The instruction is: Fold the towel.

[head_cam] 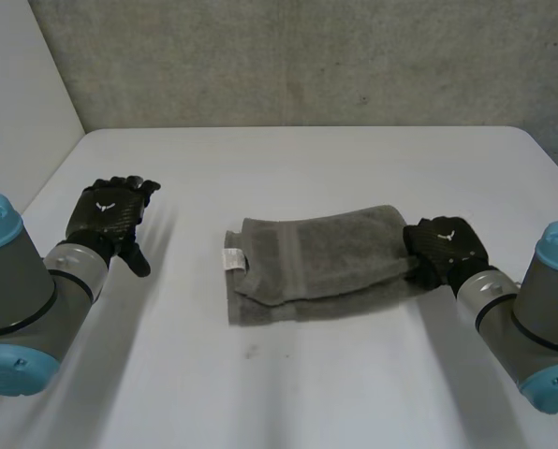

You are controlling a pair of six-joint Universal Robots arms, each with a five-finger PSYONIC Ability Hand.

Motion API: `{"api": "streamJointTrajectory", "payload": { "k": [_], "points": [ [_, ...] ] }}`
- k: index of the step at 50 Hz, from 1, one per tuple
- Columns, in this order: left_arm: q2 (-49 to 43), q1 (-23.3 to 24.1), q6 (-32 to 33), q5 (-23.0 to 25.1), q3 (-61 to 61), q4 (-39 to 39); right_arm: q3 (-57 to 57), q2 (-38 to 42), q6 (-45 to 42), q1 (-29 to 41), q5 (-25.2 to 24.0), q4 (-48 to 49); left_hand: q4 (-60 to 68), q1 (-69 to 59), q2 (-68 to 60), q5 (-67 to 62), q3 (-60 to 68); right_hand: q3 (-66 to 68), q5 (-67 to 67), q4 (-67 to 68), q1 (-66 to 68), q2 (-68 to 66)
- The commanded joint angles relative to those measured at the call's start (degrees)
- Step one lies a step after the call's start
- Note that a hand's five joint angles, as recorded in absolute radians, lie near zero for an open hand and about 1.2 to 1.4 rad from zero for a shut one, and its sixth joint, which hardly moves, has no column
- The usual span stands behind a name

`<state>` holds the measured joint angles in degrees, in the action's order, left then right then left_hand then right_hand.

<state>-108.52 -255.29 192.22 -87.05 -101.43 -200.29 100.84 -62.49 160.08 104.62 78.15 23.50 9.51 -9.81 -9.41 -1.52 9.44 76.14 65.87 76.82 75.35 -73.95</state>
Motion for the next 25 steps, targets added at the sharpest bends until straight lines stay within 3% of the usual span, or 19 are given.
{"api": "streamJointTrajectory", "payload": {
  "k": [1, 4, 6, 9, 13, 17, 24, 25],
  "points": [
    [0.3, 0.1, 0.0, -0.1, 0.1, 0.1, -3.1, -4.2, -5.3, 1.2, 1.8, -0.7, 0.5, -0.2, -0.6, 1.5, 0.6, 3.9, 4.1, 3.2, 4.7, -6.0],
    [0.7, 0.1, 0.0, -0.1, 0.2, 0.2, -6.6, -4.5, -9.1, 6.5, 1.6, -2.1, 0.5, -0.2, -0.6, 1.5, 0.6, 3.9, 4.1, 3.2, 4.7, -6.0],
    [0.9, 0.1, 0.0, -0.1, 0.3, 0.2, -12.3, -2.8, -14.2, 15.3, 1.3, -4.6, 0.5, -0.2, -0.6, 1.5, 0.6, 3.9, 4.1, 3.2, 4.7, -6.0],
    [1.0, 0.8, 0.0, -0.2, 0.6, 0.3, -17.8, 0.5, -19.5, 21.3, 1.1, -7.7, 0.5, -0.2, -0.6, 1.5, 0.6, 3.9, 4.1, 3.2, 4.7, -6.0],
    [1.9, 2.1, 0.2, -0.3, 1.4, 0.5, -23.3, 4.6, -25.1, 25.5, 0.8, -11.4, 0.5, -0.2, -0.6, 1.5, 0.6, 3.9, 4.1, 3.2, 4.7, -6.0],
    [3.2, 2.2, 0.1, -0.4, 2.6, 0.7, -30.4, 12.6, -30.8, 30.7, -3.1, -18.6, 0.5, -0.2, -0.6, 1.5, 0.6, 3.9, 4.1, 3.2, 4.7, -6.0],
    [3.5, 3.5, 0.0, -0.4, 4.7, 0.9, -35.1, 16.2, -31.6, 32.2, -4.9, -24.2, 0.5, -0.2, -0.6, 1.5, 0.6, 3.9, 4.1, 3.2, 4.7, -6.0],
    [3.5, 3.8, 0.0, -0.5, 5.1, 0.9, -34.9, 15.1, -30.3, 32.0, -4.9, -23.4, 0.5, -0.2, -0.6, 1.5, 0.6, -13.9, -13.6, -14.6, -13.1, 11.7]
  ]
}}
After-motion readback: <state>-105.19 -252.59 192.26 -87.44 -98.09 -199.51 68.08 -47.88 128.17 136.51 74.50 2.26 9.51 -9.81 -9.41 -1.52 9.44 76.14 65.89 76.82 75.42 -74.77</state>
